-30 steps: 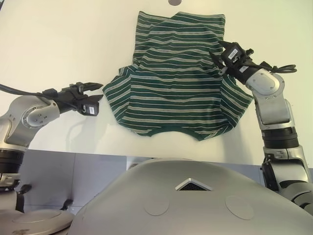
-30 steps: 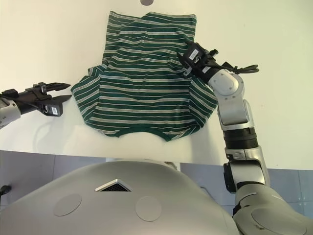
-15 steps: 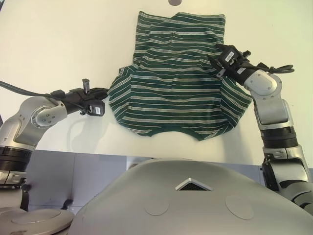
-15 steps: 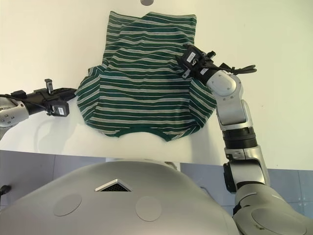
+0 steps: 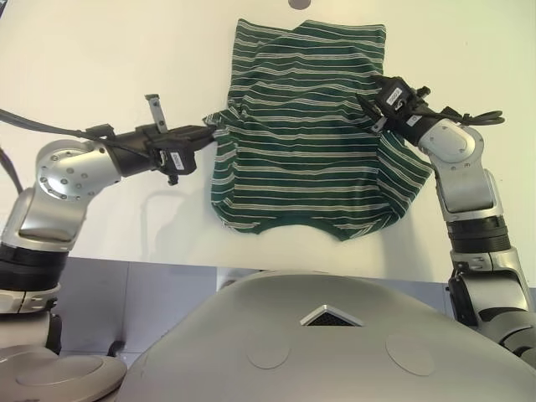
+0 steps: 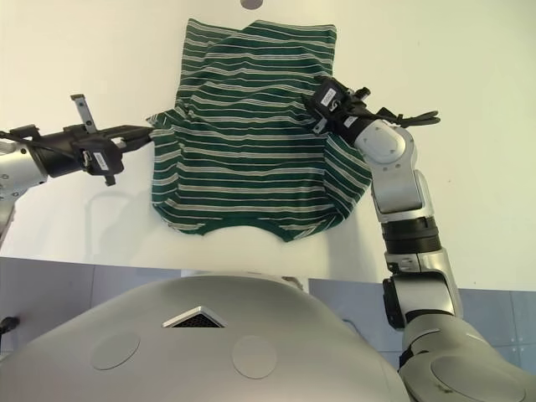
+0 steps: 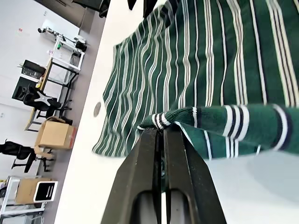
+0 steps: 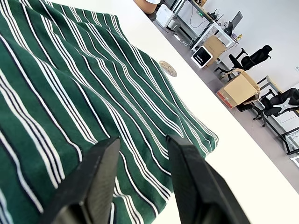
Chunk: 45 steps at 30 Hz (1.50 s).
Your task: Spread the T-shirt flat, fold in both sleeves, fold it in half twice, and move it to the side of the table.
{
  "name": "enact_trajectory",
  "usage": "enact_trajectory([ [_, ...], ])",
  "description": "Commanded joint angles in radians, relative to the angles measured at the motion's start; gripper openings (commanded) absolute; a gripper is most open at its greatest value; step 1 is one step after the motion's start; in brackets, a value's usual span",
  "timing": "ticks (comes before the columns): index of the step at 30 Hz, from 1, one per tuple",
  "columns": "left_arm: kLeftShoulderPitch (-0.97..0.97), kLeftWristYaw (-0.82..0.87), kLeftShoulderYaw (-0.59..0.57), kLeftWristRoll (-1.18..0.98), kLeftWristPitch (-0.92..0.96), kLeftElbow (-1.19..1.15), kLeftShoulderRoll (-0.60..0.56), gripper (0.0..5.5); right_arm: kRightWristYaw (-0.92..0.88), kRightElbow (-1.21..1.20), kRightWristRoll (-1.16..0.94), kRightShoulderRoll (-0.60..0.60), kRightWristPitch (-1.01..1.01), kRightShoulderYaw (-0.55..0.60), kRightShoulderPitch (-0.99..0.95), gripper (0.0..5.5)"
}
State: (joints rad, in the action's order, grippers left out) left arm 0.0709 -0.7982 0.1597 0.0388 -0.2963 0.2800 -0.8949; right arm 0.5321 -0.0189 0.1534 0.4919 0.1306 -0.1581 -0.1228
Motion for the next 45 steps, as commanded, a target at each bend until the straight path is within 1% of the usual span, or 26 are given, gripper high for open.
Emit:
enact_trajectory([
  [1, -0.062, 0.003, 0.097, 0.128, 0.002, -0.028, 0.064, 0.06, 0.016, 0.003, -0.006, 0.003, -0.004, -0.002, -0.040, 1.84],
  [6, -0.133, 0.044, 0.150, 0.230, 0.038, -0.086, 0.157, 0.06, 0.021, 0.004, -0.007, 0.003, -0.007, -0.003, -0.042, 1.84],
  [11, -0.172, 0.042, 0.202, 0.282, 0.051, -0.133, 0.218, 0.06, 0.018, 0.004, -0.005, -0.002, -0.007, -0.005, -0.043, 1.84],
  [15, -0.152, 0.032, 0.242, 0.285, 0.040, -0.166, 0.239, 0.81, 0.021, 0.005, -0.008, -0.002, -0.005, -0.001, -0.054, 1.84],
  [16, -0.148, 0.036, 0.243, 0.275, 0.046, -0.168, 0.249, 0.90, 0.022, 0.004, -0.010, -0.001, -0.003, 0.001, -0.055, 1.84],
  [17, -0.149, 0.039, 0.244, 0.271, 0.050, -0.170, 0.257, 1.18, 0.024, 0.001, -0.014, 0.000, -0.002, 0.004, -0.055, 1.84],
  [18, -0.151, 0.047, 0.239, 0.269, 0.055, -0.172, 0.266, 1.36, 0.026, -0.002, -0.017, 0.001, 0.000, 0.007, -0.056, 1.84],
  [19, -0.153, 0.057, 0.231, 0.262, 0.063, -0.170, 0.279, 1.54, 0.031, -0.004, -0.021, 0.007, -0.001, 0.011, -0.057, 2.04],
  [20, -0.158, 0.067, 0.222, 0.253, 0.075, -0.166, 0.294, 1.78, 0.027, 0.004, -0.016, 0.022, -0.005, 0.023, -0.066, 2.26],
  [21, -0.161, 0.082, 0.210, 0.244, 0.089, -0.160, 0.312, 1.87, 0.028, 0.025, 0.003, 0.057, -0.020, 0.034, -0.077, 2.38],
  [23, -0.164, 0.121, 0.188, 0.241, 0.122, -0.143, 0.346, 2.20, 0.054, 0.065, 0.030, 0.152, -0.061, 0.066, -0.093, 2.73],
  [26, -0.162, 0.176, 0.144, 0.243, 0.174, -0.114, 0.377, 2.84, 0.161, 0.107, 0.002, 0.315, -0.130, 0.131, -0.111, 3.42],
  [28, -0.158, 0.204, 0.102, 0.238, 0.214, -0.089, 0.382, 2.87, 0.276, 0.147, -0.003, 0.447, -0.195, 0.143, -0.096, 3.80],
  [30, -0.161, 0.221, 0.061, 0.232, 0.236, -0.073, 0.375, 2.87, 0.405, 0.167, -0.014, 0.561, -0.248, 0.136, -0.039, 3.80],
  [33, -0.153, 0.236, 0.003, 0.228, 0.247, -0.060, 0.348, 2.87, 0.561, 0.164, -0.052, 0.671, -0.280, 0.134, 0.057, 3.80],
  [35, -0.139, 0.232, -0.014, 0.229, 0.246, -0.051, 0.333, 2.87, 0.625, 0.129, -0.092, 0.704, -0.271, 0.153, 0.119, 3.80],
  [37, -0.122, 0.224, -0.025, 0.223, 0.249, -0.035, 0.323, 2.87, 0.658, 0.096, -0.128, 0.711, -0.253, 0.167, 0.154, 3.80],
  [45, -0.122, 0.201, -0.019, 0.215, 0.237, -0.035, 0.305, 2.87, 0.628, -0.073, -0.157, 0.644, -0.168, 0.163, 0.322, 3.80],
])
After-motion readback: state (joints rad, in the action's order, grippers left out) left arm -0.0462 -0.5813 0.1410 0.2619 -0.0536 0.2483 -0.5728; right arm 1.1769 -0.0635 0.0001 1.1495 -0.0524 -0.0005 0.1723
